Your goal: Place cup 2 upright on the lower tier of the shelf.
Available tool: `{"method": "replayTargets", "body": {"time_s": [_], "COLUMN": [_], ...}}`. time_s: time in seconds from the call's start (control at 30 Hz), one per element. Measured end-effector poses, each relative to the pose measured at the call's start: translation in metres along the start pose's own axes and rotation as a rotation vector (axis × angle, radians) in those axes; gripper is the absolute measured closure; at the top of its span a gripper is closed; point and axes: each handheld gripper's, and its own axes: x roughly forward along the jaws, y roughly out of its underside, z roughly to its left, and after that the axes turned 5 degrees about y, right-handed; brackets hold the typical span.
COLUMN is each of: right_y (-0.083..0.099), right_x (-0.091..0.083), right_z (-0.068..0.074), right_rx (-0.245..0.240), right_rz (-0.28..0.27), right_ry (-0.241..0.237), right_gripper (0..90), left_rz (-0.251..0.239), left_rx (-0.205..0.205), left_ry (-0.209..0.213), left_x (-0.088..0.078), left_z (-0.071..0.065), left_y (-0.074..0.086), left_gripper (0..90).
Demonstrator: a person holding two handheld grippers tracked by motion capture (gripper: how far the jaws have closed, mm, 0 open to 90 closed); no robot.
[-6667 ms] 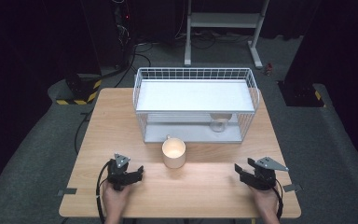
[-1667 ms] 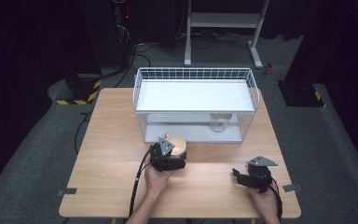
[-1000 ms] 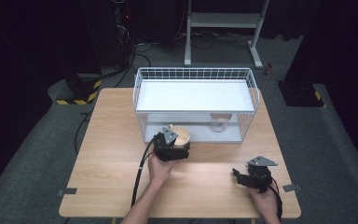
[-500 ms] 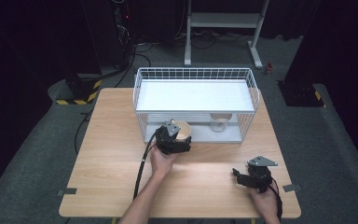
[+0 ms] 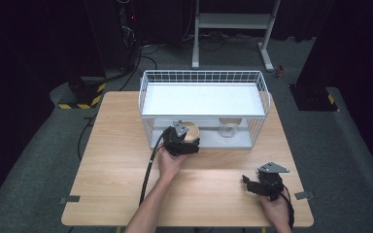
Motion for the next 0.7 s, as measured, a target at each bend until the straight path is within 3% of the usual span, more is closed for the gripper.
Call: {"method": "replayTargets", "body": {"time_s": [0.27,0.4,0.6,0.7], "right_y": [0.0,0.0,0.0,0.0], "right_x": [0.0,0.0,0.0,0.0], "right_z": [0.0,0.0,0.0,0.0], "right_rx": [0.0,0.001,-0.002,-0.001], "right_rz": [0.0,0.001,0.0,0.0], "right_ry": [0.001,0.001,0.0,0.001], "right_gripper": [26.9,26.9,26.8,26.8], "left_rz": [0.013,0.024,0.026,0.027], "left_rx": [0.019,0.0,0.004,-0.013], "left_ry": [-0.031,-0.013,-0.014,-0.01], "left_x": [0.0,-0.003,-0.008,-0.01], "left_z": [-0.002,0.001,0.003,0.003], "left_y": [-0.001,-0.001,0.001,0.001], "left_gripper": [6.3,0.5,0.1,0.2]}}
